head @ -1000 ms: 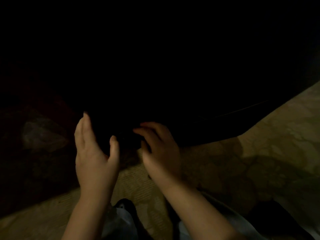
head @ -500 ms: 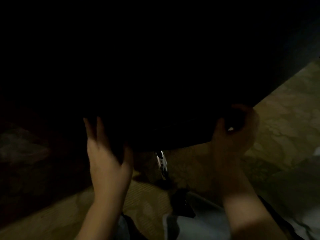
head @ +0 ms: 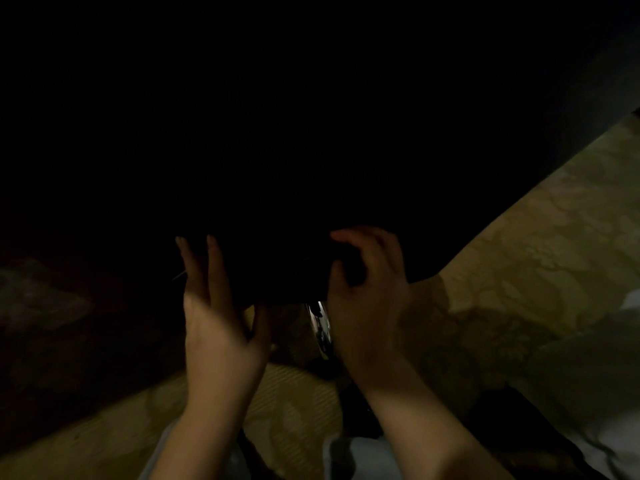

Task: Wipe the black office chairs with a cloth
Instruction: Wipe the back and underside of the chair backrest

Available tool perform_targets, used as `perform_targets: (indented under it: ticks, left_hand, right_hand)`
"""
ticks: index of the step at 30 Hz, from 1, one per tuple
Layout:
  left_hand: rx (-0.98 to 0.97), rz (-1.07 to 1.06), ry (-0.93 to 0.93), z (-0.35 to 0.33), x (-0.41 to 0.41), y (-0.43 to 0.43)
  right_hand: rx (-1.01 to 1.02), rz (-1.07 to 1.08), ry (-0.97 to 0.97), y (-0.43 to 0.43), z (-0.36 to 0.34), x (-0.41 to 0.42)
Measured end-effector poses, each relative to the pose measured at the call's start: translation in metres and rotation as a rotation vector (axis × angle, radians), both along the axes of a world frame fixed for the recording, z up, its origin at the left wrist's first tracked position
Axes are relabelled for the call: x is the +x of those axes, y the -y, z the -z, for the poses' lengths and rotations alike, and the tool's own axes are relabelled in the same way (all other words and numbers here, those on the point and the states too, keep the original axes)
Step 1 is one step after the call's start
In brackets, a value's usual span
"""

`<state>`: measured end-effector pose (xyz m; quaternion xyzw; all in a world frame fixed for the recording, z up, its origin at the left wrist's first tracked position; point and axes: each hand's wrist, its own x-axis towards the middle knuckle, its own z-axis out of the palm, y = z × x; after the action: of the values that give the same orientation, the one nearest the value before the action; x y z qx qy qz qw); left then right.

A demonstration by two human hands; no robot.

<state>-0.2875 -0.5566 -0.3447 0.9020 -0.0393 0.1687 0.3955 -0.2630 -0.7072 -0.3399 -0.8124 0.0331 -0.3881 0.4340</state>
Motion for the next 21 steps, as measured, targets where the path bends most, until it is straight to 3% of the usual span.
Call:
perform_targets:
  ticks: [3, 7, 16, 21]
  left_hand:
    - [0.036, -0.008, -0.005, 0.001, 0.001, -0.001]
    - [0.035, -0.001, -0.013, 0.003, 0.001, -0.003]
    - [0.007, 0.042, -0.042, -0.001, 0.001, -0.009]
    - [-0.033, 0.048, -0.075, -0.004, 0.001, -0.01]
  right_hand:
    - [-0.038, -0.098, 0.015, -0.01, 0.002, 0.003]
    - [-0.013, -0.013, 0.026, 0.021, -0.009, 0.003]
    - [0.525, 0.431, -0.001, 0.122, -0.003, 0.014]
    - [0.447, 0.407, -0.039, 0.081, -0.004, 0.011]
